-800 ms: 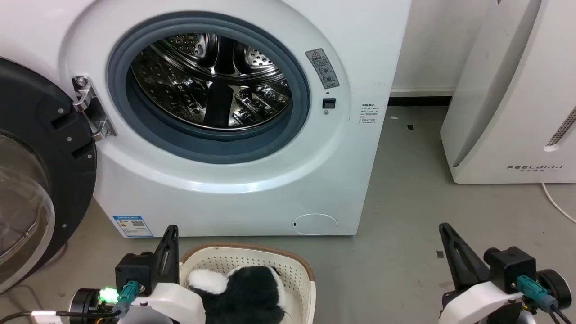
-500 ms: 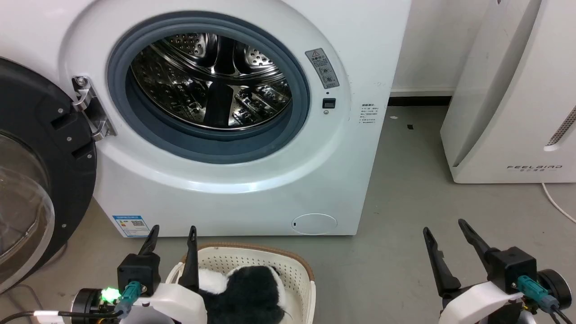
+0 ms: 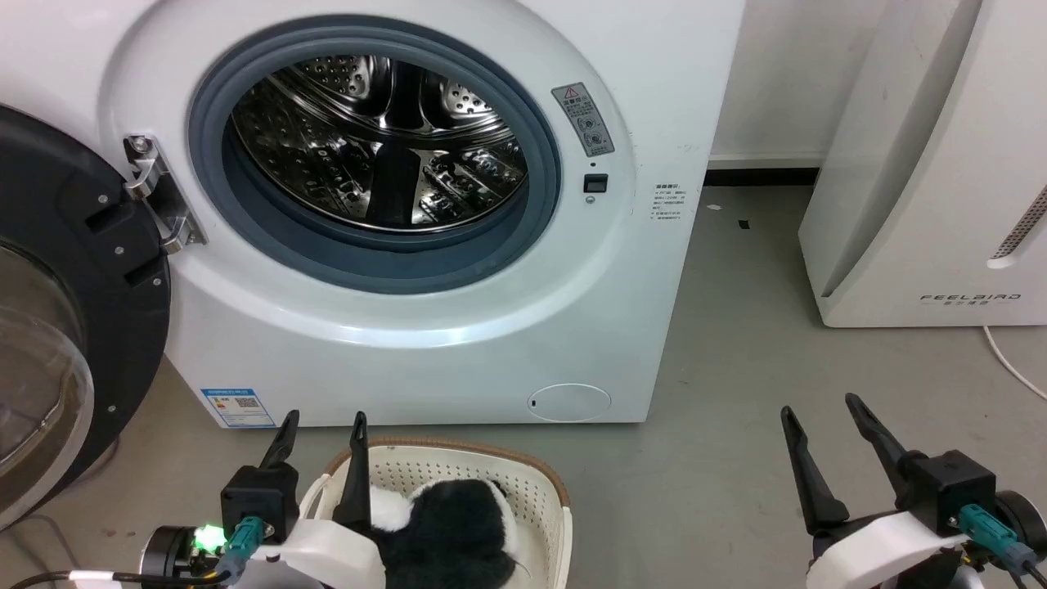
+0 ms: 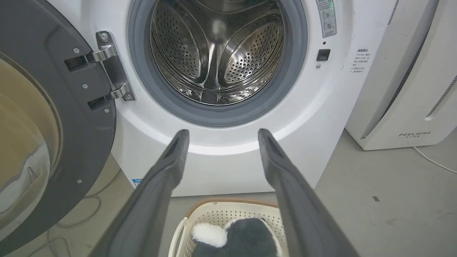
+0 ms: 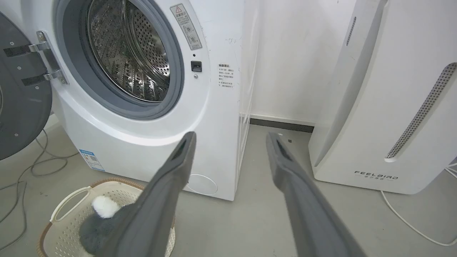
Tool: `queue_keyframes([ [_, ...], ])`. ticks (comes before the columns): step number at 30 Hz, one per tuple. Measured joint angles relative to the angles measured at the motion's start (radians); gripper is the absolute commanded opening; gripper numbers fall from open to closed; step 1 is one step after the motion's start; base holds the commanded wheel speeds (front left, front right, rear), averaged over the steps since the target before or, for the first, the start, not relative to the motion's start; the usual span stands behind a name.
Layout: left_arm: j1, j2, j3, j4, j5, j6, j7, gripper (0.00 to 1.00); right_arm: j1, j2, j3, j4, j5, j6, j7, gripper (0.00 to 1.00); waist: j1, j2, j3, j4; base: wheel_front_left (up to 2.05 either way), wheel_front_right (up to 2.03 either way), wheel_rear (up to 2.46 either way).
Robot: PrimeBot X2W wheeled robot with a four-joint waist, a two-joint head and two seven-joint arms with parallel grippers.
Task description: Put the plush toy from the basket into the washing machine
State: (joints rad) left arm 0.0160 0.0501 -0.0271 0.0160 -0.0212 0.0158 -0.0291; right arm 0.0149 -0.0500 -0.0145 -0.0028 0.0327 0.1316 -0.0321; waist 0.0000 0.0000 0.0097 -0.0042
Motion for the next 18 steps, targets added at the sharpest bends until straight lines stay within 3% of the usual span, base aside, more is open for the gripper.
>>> queue_keyframes([
  [18,-0.014,0.000,-0.033,0.090,-0.035,0.008,-0.041,1.00,0.000,0.000,-0.005,0.000,0.029,0.000,-0.039,1.00,0.0000,0.0000,0.054,-0.012,0.00,0.00,0.00],
])
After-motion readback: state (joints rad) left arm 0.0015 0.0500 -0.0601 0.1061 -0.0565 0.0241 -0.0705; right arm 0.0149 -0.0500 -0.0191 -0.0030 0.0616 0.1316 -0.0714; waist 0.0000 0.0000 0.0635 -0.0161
